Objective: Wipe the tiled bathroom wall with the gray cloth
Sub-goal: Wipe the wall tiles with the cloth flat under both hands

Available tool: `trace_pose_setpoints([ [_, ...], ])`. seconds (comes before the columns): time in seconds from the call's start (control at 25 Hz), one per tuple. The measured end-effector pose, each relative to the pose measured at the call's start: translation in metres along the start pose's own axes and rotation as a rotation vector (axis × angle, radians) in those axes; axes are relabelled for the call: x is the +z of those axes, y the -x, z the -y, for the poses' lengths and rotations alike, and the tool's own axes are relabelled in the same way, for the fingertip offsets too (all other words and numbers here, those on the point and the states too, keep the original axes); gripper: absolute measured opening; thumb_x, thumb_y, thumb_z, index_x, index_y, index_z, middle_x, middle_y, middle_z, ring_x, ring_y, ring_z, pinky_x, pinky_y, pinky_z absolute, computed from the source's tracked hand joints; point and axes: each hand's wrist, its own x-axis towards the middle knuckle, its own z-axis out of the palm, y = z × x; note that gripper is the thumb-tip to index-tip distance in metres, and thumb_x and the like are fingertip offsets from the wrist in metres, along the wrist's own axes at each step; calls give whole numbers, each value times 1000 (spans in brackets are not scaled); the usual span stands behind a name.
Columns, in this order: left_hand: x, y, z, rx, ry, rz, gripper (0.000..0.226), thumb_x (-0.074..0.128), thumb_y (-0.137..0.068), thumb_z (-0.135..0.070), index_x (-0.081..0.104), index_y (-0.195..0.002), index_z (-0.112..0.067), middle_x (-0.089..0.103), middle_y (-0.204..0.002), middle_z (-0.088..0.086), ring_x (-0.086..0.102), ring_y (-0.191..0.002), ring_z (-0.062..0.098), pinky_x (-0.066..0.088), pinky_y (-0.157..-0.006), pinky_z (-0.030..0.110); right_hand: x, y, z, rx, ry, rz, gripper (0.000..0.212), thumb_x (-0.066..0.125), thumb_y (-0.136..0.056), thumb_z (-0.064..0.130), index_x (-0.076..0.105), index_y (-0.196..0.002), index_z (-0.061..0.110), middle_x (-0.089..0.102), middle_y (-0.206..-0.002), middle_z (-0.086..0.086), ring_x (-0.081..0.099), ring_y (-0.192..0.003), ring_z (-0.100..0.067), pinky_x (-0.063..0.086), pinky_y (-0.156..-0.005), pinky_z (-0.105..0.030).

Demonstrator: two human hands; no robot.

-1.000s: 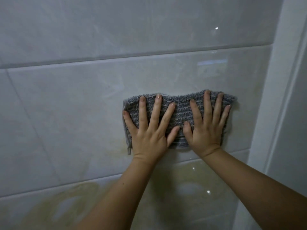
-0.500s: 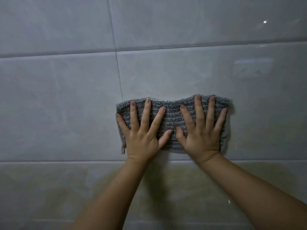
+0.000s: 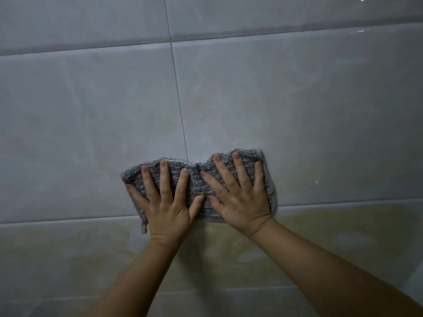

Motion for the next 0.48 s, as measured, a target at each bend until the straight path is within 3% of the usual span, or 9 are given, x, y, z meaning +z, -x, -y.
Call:
trace_pose_setpoints([
  [0.24, 12, 1, -64, 5, 34, -18, 72, 36, -98, -64, 15, -156, -27, -6, -165, 7, -6, -150, 40, 3, -109, 75, -9, 34, -57, 18, 12, -22, 58, 45, -94, 54, 32, -147, 33, 29, -154, -2, 8, -150, -29, 12, -116, -56],
  [0.48, 28, -15, -160, 26, 53, -41, 75, 42, -95, -65, 17, -156, -28, -2, -166, 7, -2, -150, 40, 5, -109, 75, -24, 69, -147, 39, 47, -20, 60, 44, -93, 52, 30, -148, 34, 10, -162, -2, 8, -150, -29, 10, -117, -57],
])
